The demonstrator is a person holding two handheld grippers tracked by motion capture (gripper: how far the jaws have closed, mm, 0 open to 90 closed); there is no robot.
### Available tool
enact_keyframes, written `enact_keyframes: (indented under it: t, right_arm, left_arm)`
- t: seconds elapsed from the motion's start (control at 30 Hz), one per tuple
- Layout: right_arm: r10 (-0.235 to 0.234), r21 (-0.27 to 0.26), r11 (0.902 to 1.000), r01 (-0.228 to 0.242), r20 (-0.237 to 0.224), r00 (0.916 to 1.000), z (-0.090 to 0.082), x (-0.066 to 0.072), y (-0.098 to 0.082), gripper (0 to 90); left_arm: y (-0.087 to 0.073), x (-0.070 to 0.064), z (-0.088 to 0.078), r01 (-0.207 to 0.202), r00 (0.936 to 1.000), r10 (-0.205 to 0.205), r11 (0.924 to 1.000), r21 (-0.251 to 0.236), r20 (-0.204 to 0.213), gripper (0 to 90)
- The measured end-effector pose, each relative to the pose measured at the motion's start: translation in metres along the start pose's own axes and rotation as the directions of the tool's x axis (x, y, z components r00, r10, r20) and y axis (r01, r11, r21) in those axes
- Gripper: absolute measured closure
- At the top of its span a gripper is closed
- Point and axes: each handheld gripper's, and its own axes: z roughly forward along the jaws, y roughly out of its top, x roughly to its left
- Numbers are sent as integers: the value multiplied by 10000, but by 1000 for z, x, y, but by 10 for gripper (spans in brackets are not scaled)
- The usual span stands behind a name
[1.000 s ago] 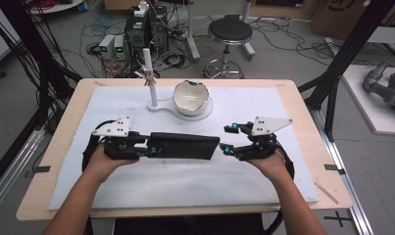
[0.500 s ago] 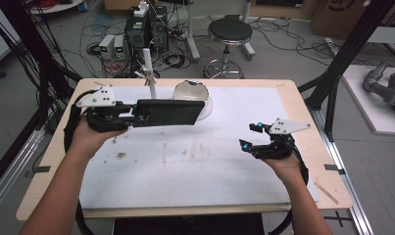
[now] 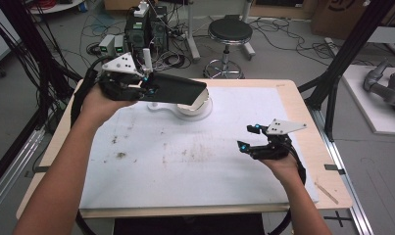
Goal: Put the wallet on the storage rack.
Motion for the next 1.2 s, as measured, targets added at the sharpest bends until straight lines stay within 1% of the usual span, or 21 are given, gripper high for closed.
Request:
enact_keyframes:
  t: [0.07,0.13,0.2,0.23,0.27,0.33,0.43,0.47,0.53,0.6,0.63,0.7,0.8,0.83,0.87,0.93,0.97,1.03,1.07,1.13,1.2]
  right_arm:
    - [-23,5,10000,23,-32,10000,0,0,0,296]
    - [46,-46,10000,-46,-33,10000,-1,-1,-1,296]
    - [113,-38,9999,-114,-59,9999,-1,-3,-1,296]
    - [118,-52,9999,-118,-43,9999,-1,-3,-1,296]
    - [118,-52,9999,-118,-43,9999,-1,-3,-1,296]
    - [149,-73,9999,-150,-100,9998,-1,-4,-2,296]
    - [160,-41,9999,-161,-130,9998,0,-5,-3,296]
    - [155,-8,9999,-156,-122,9998,-1,-5,-4,296]
    - [196,-89,9998,-197,-133,9997,-2,-5,-4,296]
    - [181,-122,9998,-182,-114,9998,-2,-5,-4,297]
    - [272,-139,9995,-275,-184,9995,-3,-6,-4,299]
    - [265,-142,9995,-267,-174,9995,-3,-7,-5,299]
    - [313,-197,9993,-316,-196,9993,-4,-8,-5,299]
    - [319,-218,9992,-323,-204,9993,-4,-9,-5,299]
    - [319,-218,9992,-323,-204,9993,-4,-9,-5,299]
    - [356,-190,9992,-360,-210,9991,-4,-9,-6,299]
    - [340,-211,9992,-345,-203,9992,-4,-9,-6,299]
    - [327,-219,9992,-331,-189,9993,-4,-9,-6,299]
    - [325,-211,9992,-329,-189,9993,-4,-9,-6,299]
    - [303,-208,9993,-308,-222,9993,-3,-10,-6,299]
    - [344,-143,9993,-347,-236,9991,-2,-9,-6,299]
  left_arm:
    - [5,4,5,-36,10000,37,9998,208,-65,757]
    - [10,10,14,-48,9999,57,9985,543,-162,756]
    - [15,14,22,-104,9996,130,9950,989,-251,756]
    - [19,17,31,-103,9997,133,9906,1367,-212,756]
    - [19,17,31,-103,9997,133,9906,1367,-212,756]
    - [23,19,40,-168,9998,176,9854,1694,-32,756]
    - [31,20,56,-258,9995,212,9751,2203,232,756]
    - [32,20,60,-292,9994,237,9721,2327,266,756]
    - [37,20,71,-387,9991,326,9632,2658,274,755]
    - [39,21,79,-325,9994,271,9584,2836,228,755]
    - [40,22,82,-313,9994,250,9572,2877,254,756]
    - [41,25,88,-218,9996,153,9534,3009,241,756]
    - [40,28,96,-148,9998,96,9425,3338,172,755]
    - [39,31,97,-24,9998,-43,9445,3285,195,755]
    - [39,31,97,-24,9998,-43,9445,3285,195,755]
    - [38,35,97,188,9992,-297,9414,3369,274,756]
    - [38,36,96,231,9993,-316,9419,3351,198,756]
    - [38,36,94,141,9999,-163,9346,3553,32,756]
    - [38,36,93,119,9999,-119,9333,3589,-22,756]
    - [38,37,90,200,9998,-208,9360,3514,-15,756]
    - [38,38,91,201,9998,-197,9351,3537,-46,756]
